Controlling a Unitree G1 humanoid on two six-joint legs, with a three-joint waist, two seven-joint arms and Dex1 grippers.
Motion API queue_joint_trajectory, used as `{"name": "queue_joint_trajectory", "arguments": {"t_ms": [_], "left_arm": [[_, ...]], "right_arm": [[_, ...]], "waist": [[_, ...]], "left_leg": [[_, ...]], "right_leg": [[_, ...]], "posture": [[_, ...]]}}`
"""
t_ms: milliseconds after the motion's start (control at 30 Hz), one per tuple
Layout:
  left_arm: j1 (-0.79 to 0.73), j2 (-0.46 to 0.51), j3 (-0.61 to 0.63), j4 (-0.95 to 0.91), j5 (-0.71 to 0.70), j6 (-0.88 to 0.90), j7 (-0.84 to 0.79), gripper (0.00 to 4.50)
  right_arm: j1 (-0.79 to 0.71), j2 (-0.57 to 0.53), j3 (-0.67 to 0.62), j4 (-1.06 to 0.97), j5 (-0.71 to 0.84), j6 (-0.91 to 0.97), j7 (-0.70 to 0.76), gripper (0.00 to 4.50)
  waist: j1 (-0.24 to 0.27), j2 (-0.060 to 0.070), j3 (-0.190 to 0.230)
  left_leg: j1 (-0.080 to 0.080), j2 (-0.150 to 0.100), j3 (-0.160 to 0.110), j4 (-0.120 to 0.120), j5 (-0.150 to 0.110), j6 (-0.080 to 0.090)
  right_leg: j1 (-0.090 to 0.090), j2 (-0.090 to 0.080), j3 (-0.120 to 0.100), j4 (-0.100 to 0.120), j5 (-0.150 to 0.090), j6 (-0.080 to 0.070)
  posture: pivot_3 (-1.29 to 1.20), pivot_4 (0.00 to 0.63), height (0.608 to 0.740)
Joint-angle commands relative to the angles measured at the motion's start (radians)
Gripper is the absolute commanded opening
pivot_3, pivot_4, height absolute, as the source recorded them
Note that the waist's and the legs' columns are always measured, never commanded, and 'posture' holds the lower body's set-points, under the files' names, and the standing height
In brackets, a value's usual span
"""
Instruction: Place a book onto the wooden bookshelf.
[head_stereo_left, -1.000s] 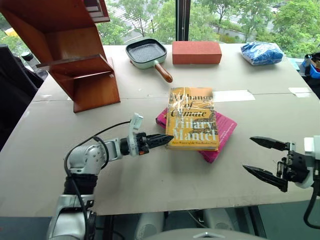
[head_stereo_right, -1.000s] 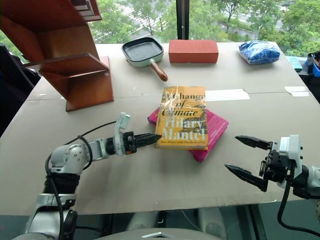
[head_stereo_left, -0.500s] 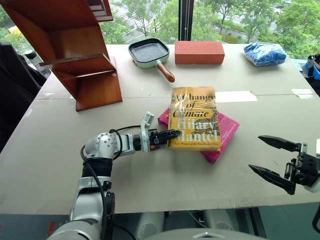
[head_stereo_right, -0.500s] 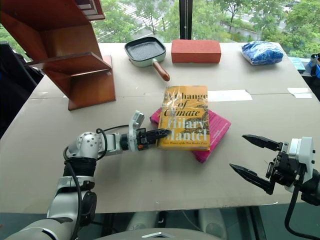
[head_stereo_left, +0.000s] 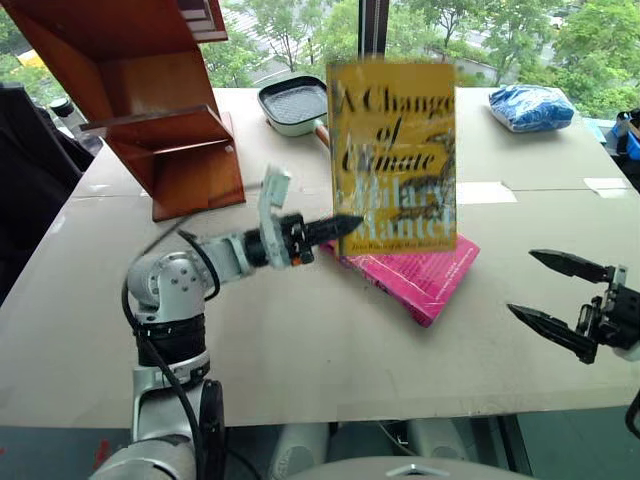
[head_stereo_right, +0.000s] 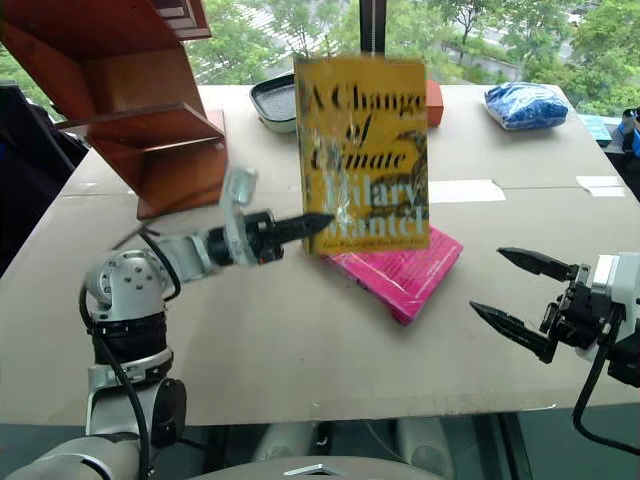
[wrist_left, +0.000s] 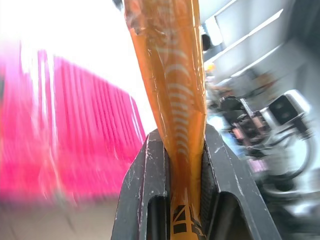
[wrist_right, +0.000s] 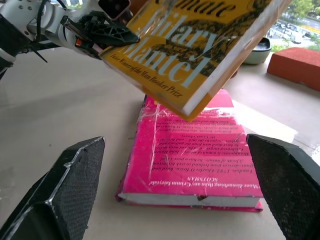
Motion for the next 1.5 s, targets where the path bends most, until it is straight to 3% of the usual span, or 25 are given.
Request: {"name": "queue_joint_trajectory", "arguments": {"t_ms": [33, 133, 267, 400, 500, 800, 1167, 1500], "left_arm": [[-0.124, 0.195, -0.177, -0.006, 0.427, -0.529, -0.049, 0.12], [-0.236, 0.288, -0.179, 0.103, 0.557, -0.707, -0.023, 0.12], [-0.343, 0.511, -0.184, 0.325, 0.756, -0.970, -0.057, 0.12], [-0.337, 0.735, -0.201, 0.446, 0.934, -1.155, -0.072, 0.12], [-0.322, 0.797, -0.204, 0.506, 0.993, -1.225, -0.051, 0.12], [-0.296, 0.863, -0.199, 0.647, 1.094, -1.318, 0.001, 0.12], [-0.411, 0.836, -0.274, 0.853, 1.217, -1.361, 0.034, 0.12], [-0.352, 0.876, -0.263, 0.790, 1.222, -1.162, -0.115, 0.12]], "right_arm": [[-0.124, 0.009, 0.034, 0.011, 0.075, 0.046, -0.054, 4.50], [-0.242, 0.018, 0.077, 0.034, 0.119, 0.085, -0.075, 4.50], [-0.431, 0.057, 0.147, 0.069, 0.181, 0.138, -0.119, 4.50], [-0.611, 0.115, 0.222, 0.101, 0.255, 0.217, -0.179, 4.50], [-0.676, 0.136, 0.249, 0.115, 0.252, 0.249, -0.210, 4.50], [-0.723, 0.147, 0.298, 0.096, 0.167, 0.269, -0.292, 4.50], [-0.707, 0.155, 0.307, 0.026, 0.084, 0.264, -0.404, 4.50], [-0.686, 0.166, 0.307, 0.013, 0.061, 0.244, -0.414, 4.50]], "waist": [[-0.003, 0.000, 0.000], [-0.009, 0.000, 0.002], [-0.021, -0.001, 0.003], [-0.026, -0.003, 0.007], [-0.027, -0.004, 0.008], [-0.005, -0.004, 0.008], [-0.018, -0.004, 0.008], [-0.031, -0.004, 0.008]], "left_leg": [[0.001, -0.001, 0.002, 0.000, 0.000, 0.000], [0.000, 0.000, 0.004, -0.002, 0.000, 0.000], [-0.002, 0.001, 0.005, -0.003, 0.000, 0.000], [-0.008, 0.002, 0.005, -0.004, 0.000, 0.001], [-0.013, 0.002, 0.003, -0.003, 0.000, 0.001], [-0.019, 0.001, -0.001, 0.002, 0.000, 0.001], [-0.019, 0.000, -0.001, 0.003, 0.000, 0.001], [-0.018, 0.001, 0.000, 0.003, 0.000, 0.001]], "right_leg": [[0.000, 0.001, 0.001, 0.000, 0.000, 0.000], [-0.001, 0.003, 0.003, -0.003, 0.000, -0.001], [-0.002, 0.003, 0.003, -0.005, 0.003, 0.004], [-0.008, 0.002, 0.002, -0.006, 0.002, 0.006], [-0.013, 0.000, 0.000, -0.004, 0.002, 0.006], [-0.015, -0.001, -0.008, 0.000, 0.002, 0.006], [-0.017, 0.000, -0.007, 0.006, 0.002, 0.006], [-0.017, 0.000, -0.007, 0.006, 0.002, 0.006]], "posture": [[0.00, 0.150, 0.740], [0.00, 0.150, 0.740], [0.00, 0.150, 0.740], [0.00, 0.150, 0.740], [0.00, 0.150, 0.740], [0.00, 0.150, 0.740], [0.00, 0.150, 0.740], [0.00, 0.150, 0.740]]}}
